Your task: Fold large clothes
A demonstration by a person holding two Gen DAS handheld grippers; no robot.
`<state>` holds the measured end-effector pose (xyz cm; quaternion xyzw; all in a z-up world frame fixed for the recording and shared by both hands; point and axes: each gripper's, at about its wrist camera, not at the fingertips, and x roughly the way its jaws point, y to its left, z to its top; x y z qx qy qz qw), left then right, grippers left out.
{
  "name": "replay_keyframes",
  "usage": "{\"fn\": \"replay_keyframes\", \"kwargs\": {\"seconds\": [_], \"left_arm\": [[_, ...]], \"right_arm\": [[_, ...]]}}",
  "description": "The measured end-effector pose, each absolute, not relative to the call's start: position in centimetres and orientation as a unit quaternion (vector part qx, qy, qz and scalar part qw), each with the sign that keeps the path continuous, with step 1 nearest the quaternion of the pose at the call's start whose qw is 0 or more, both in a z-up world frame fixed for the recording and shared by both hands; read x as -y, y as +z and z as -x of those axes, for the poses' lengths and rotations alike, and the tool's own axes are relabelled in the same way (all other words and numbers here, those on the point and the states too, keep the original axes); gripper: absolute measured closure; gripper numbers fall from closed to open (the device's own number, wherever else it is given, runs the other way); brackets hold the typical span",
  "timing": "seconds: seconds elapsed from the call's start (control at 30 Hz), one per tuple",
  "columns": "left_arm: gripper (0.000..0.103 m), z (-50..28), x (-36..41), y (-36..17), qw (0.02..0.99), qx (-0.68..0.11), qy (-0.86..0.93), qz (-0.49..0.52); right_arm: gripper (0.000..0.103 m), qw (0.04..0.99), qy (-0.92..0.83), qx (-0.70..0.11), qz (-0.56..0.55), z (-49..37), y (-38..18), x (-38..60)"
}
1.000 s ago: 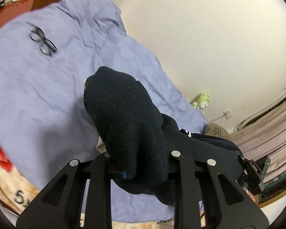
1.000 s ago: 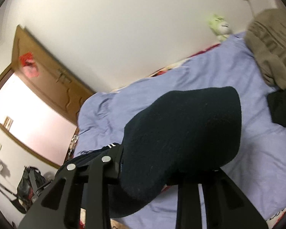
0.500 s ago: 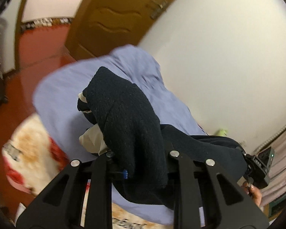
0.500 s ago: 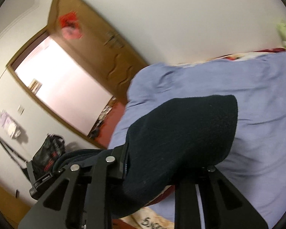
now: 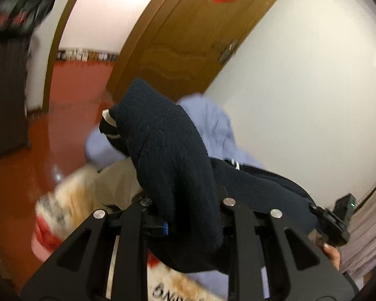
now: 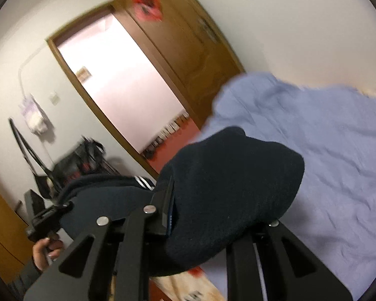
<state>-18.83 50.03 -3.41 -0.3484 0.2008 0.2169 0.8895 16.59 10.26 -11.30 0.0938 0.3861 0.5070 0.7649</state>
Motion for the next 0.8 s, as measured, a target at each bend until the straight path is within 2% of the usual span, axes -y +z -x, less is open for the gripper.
{"fn": "replay_keyframes", "kwargs": {"seconds": [0.13, 0.23, 0.4, 0.47, 0.5, 0.53, 0.6, 0.7, 0.73, 0.77, 0.8], "left_arm": [[0.083, 19.9, -45.6, -13.6, 0.854, -0.260, 0.209, 0.399], [0.083, 21.7, -42.8, -19.8, 0.827, -0.294, 0.213, 0.429], [0.083, 23.0, -41.4, -27.3, 0.783, -0.355, 0.232, 0.456], [0.082, 23.4, -41.3, -27.9, 0.781, -0.358, 0.235, 0.455], [0.081, 23.3, -41.2, -27.8, 0.784, -0.362, 0.234, 0.447], [0.077, 23.3, -40.9, -27.5, 0.785, -0.366, 0.234, 0.442], [0.068, 23.4, -40.6, -26.7, 0.780, -0.384, 0.237, 0.433], [0.049, 24.0, -40.2, -24.0, 0.790, -0.409, 0.239, 0.390], [0.041, 24.4, -40.1, -23.0, 0.794, -0.411, 0.244, 0.375], [0.036, 25.0, -40.1, -21.5, 0.799, -0.411, 0.244, 0.364], [0.032, 25.5, -39.9, -20.2, 0.803, -0.414, 0.240, 0.355]], "right_arm": [[0.087, 0.748, 0.450, -0.482, -0.076, -17.4, -22.3, -5.5], [0.087, 0.733, 0.421, -0.527, -0.089, -16.9, -28.4, -1.7], [0.085, 0.716, 0.403, -0.555, -0.128, -16.5, -33.7, 0.9], [0.082, 0.714, 0.405, -0.556, -0.130, -16.5, -33.7, 1.0], [0.075, 0.716, 0.402, -0.557, -0.123, -16.6, -33.6, 0.9], [0.060, 0.718, 0.397, -0.561, -0.111, -16.4, -33.1, 0.8], [0.056, 0.708, 0.408, -0.569, -0.096, -16.0, -32.0, 0.9], [0.040, 0.717, 0.403, -0.566, -0.044, -15.5, -29.9, 1.7], [0.039, 0.720, 0.406, -0.563, -0.024, -15.0, -28.9, 2.0], [0.036, 0.722, 0.407, -0.559, -0.007, -14.4, -28.1, 2.1], [0.029, 0.733, 0.402, -0.549, 0.019, -13.8, -27.0, 2.6]]}}
